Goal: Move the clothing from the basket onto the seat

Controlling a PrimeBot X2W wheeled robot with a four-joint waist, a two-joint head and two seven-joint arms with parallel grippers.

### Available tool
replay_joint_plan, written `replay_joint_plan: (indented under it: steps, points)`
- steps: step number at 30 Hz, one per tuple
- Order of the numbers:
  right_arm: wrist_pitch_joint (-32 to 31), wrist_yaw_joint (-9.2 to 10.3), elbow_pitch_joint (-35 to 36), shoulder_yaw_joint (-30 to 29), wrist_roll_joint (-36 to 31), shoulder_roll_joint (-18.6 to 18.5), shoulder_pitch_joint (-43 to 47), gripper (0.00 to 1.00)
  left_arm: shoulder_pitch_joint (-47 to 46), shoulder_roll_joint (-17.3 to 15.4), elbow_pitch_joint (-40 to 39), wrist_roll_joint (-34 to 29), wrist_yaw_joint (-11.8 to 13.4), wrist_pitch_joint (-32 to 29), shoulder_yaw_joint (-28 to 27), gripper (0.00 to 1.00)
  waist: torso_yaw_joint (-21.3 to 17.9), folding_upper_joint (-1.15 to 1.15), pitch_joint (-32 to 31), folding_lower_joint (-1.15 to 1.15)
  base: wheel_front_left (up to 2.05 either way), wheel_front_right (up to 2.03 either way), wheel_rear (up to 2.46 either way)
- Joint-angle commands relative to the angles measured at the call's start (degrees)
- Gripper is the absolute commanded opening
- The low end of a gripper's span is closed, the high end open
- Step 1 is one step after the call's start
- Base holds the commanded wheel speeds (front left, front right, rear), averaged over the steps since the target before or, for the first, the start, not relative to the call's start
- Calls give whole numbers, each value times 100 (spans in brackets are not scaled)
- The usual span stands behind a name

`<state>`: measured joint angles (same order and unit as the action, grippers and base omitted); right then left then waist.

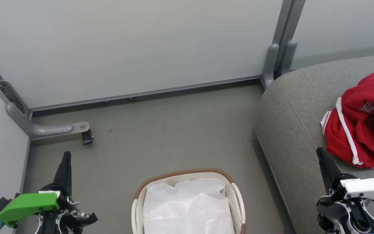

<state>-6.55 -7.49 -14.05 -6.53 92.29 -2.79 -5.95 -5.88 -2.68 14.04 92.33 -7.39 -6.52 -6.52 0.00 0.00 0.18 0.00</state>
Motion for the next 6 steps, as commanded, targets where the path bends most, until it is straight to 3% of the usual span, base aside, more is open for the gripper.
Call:
replay_joint_plan:
  steps: [1,6]
  points:
    - [-15,1,13,-10,25,-17,-49,0,-72,-38,-9,19,-23,-22,-10,0,0,0,0,0,0,0,0]
    - [-15,0,13,-9,25,-17,-49,0,-72,-39,-9,19,-23,-22,-10,0,0,0,0,0,0,0,0]
